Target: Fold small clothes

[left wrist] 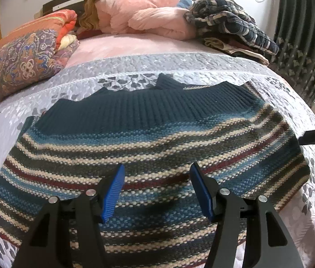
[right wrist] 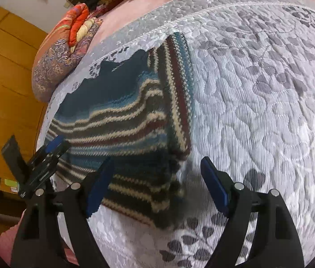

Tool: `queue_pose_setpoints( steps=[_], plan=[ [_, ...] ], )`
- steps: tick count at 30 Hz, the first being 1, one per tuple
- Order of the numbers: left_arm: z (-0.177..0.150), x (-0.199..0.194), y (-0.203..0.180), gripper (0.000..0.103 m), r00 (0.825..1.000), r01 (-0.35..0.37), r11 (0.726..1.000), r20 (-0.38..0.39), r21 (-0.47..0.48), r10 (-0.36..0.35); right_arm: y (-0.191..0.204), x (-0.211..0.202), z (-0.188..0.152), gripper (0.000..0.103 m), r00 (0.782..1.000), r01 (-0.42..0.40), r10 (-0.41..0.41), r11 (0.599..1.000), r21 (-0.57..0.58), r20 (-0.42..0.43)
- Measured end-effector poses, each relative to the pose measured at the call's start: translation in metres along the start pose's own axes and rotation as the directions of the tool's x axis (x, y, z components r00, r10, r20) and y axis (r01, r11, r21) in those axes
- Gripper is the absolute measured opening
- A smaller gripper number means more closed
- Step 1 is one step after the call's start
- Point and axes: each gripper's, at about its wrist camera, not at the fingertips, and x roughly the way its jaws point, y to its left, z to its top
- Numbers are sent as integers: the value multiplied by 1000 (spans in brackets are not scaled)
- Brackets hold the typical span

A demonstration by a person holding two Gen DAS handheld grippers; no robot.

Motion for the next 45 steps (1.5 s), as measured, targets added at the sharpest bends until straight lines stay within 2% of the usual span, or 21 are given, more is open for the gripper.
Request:
queue_pose_setpoints(
  steps=[8,13,16,18,19,20,22,26,30,33,37,40,45],
  plan=[
    [2,2,-3,64,1000,6,1000,3,0,-6,-16,28,2,80,998,-50,53,997,53,-46],
    [2,5,-4,64,1000,7,1000,0,1,-7,-5,38,13,78,996,-79,80,997,24,-33],
    [1,7,-2,64,1000,8,1000,-5,-4,-8,5,49,19,77,998,-50,50,999,-13,-34],
    [1,8,-1,64,1000,8,1000,-8,-8,-8,7,52,24,73,998,-53,52,998,-17,-29],
    [0,9,-1,64,1000,7,1000,-8,-9,-8,6,51,25,61,998,-58,57,998,-14,-26],
    [0,9,0,64,1000,8,1000,-9,-9,-8,5,51,26,43,998,-67,66,998,-10,-23],
    [-1,10,0,64,1000,9,1000,-10,-10,-9,-3,49,28,39,992,-119,120,992,30,-28],
    [-1,10,-1,64,1000,8,1000,-8,-5,-8,2,36,27,34,990,-137,137,990,21,-14],
    [-1,11,0,64,1000,10,1000,-10,-9,-10,13,11,31,32,976,-218,218,976,-1,29],
    [-1,12,1,65,1000,13,1000,-11,-11,-13,14,11,31,32,981,-189,190,982,-18,26],
    [-2,17,6,69,999,23,999,-24,-22,-23,-8,32,26,32,992,-124,125,991,47,-19],
    [-3,20,10,71,999,34,999,-31,-31,-35,-25,44,22,32,989,-140,145,985,101,-38],
    [-3,21,12,71,998,48,998,-41,-37,-49,-26,45,19,32,990,-135,138,987,89,-33]
  ],
)
